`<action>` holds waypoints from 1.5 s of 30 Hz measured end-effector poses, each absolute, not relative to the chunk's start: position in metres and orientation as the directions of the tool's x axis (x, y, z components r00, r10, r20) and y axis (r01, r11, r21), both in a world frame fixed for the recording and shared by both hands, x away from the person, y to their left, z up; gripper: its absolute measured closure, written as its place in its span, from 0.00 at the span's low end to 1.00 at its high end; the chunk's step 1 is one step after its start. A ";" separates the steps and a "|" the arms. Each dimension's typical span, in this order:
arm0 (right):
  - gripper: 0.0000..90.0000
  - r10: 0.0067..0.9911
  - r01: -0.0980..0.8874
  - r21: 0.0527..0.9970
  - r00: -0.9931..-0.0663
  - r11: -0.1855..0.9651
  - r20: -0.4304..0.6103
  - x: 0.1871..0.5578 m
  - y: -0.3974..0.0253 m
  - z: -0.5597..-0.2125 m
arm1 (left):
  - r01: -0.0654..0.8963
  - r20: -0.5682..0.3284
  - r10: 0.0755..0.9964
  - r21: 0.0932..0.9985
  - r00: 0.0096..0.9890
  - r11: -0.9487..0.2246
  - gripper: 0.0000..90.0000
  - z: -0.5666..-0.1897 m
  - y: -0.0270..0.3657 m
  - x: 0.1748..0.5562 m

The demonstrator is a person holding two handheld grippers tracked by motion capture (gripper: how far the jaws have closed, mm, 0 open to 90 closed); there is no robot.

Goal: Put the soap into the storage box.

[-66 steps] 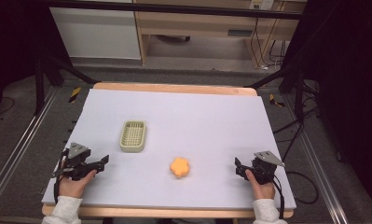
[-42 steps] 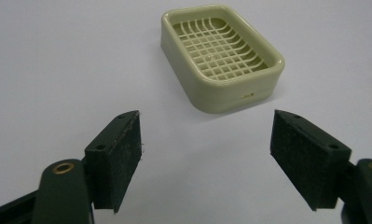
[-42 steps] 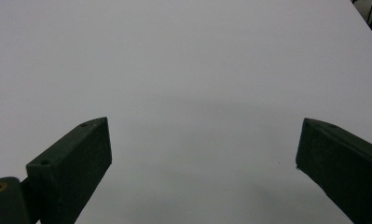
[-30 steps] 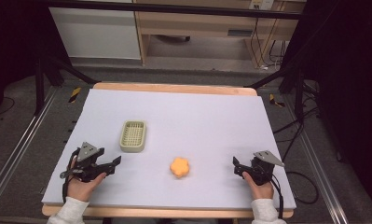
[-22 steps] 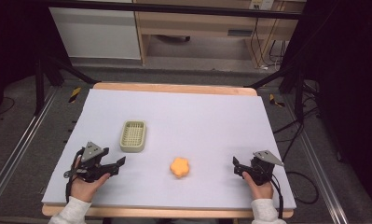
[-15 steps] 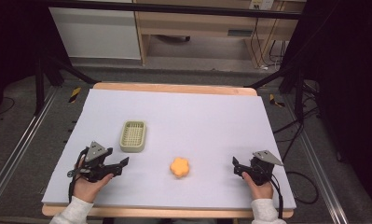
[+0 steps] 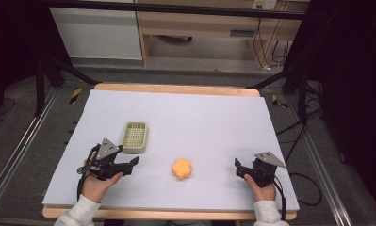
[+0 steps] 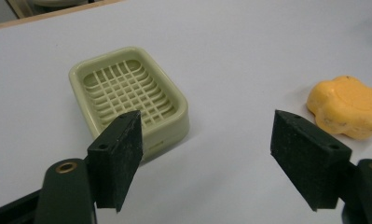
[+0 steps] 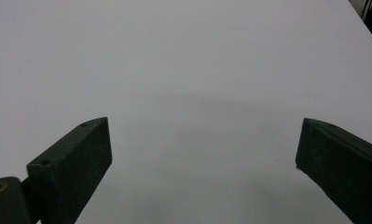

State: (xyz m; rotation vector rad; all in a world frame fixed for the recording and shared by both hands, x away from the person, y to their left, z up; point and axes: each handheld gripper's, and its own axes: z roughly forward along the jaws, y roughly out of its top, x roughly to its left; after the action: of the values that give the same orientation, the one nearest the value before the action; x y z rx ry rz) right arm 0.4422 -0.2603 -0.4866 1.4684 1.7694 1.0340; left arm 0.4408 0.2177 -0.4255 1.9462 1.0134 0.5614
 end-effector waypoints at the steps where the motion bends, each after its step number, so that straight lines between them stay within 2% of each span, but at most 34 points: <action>1: 0.04 0.980 0.503 0.861 -0.196 0.079 0.024 0.442 -0.260 -0.487 | 0.438 0.008 0.819 0.842 0.574 -0.316 0.28 -0.424 0.217 0.442; 19: 0.05 0.980 0.510 0.854 -0.201 0.099 0.006 0.442 -0.258 -0.487 | 0.407 0.025 0.779 0.842 0.627 -0.355 0.27 -0.409 0.183 0.453; 45: 0.05 0.979 0.524 0.846 -0.206 0.101 0.010 0.444 -0.258 -0.487 | 0.403 0.019 0.699 0.806 0.715 -0.434 0.26 -0.407 0.132 0.461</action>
State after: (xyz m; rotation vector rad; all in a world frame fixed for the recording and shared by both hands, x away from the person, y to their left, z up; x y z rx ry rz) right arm 0.4441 -0.2579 -0.4870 1.4692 1.8001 1.0026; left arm 0.4606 0.1318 -0.4073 2.0798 0.8366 0.4485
